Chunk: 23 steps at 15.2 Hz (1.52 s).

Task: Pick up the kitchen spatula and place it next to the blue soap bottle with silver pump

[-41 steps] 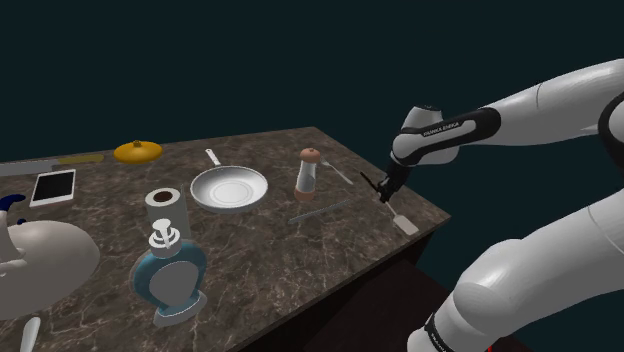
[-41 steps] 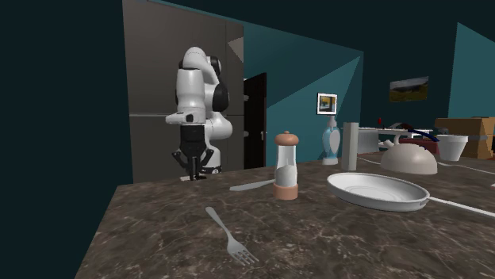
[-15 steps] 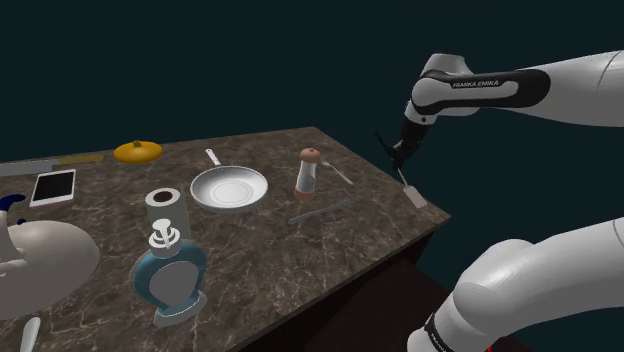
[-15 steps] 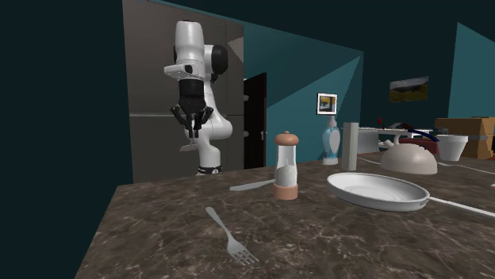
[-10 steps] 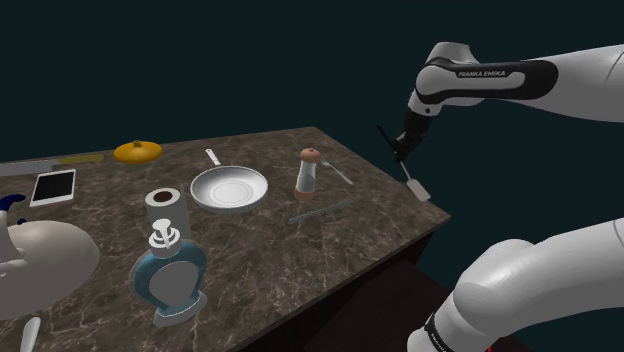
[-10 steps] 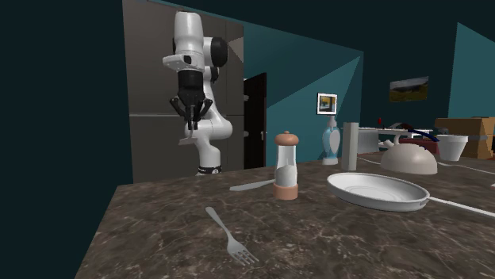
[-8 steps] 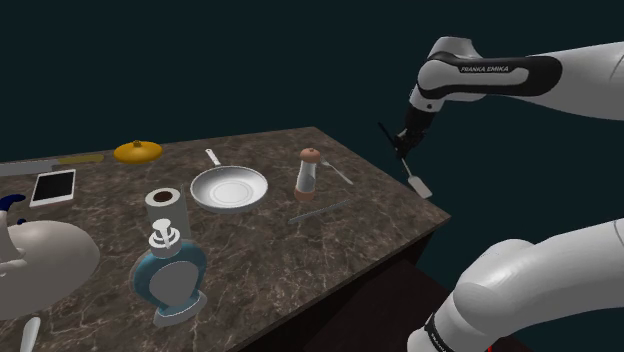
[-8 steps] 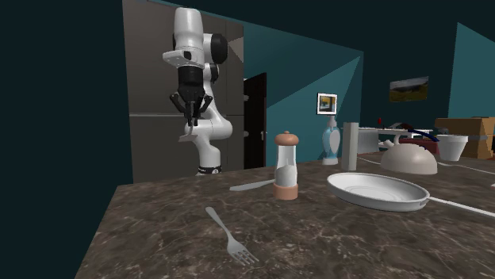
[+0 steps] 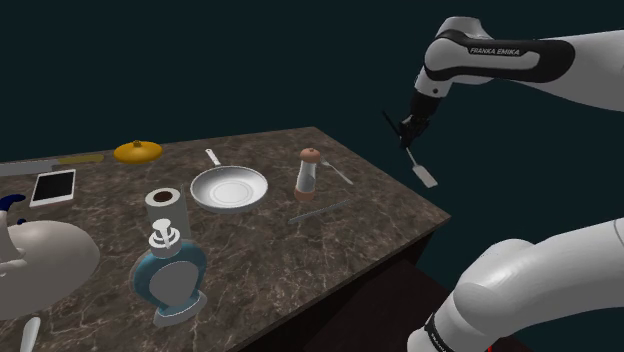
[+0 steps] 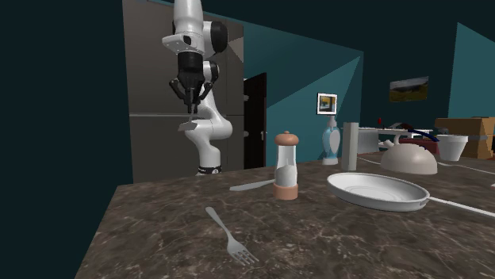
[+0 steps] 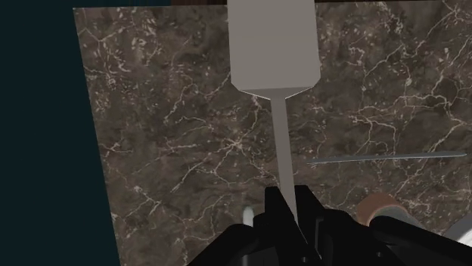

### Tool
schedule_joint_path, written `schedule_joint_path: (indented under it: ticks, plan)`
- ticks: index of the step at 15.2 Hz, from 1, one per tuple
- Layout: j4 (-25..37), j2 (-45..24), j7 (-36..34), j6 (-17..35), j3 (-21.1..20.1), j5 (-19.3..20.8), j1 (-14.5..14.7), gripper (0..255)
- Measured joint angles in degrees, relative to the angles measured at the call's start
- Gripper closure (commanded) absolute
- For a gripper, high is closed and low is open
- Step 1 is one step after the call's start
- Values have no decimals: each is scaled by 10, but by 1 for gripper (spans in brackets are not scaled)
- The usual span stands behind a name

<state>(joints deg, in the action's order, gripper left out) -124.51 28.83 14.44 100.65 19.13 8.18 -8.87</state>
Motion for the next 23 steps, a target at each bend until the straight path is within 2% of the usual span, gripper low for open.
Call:
schedule_joint_path:
  ticks: [13, 23]
  plan:
    - [116, -21, 7, -95, -5, -9, 6, 255]
    - [58, 43, -122, -110, -112, -40, 34, 255]
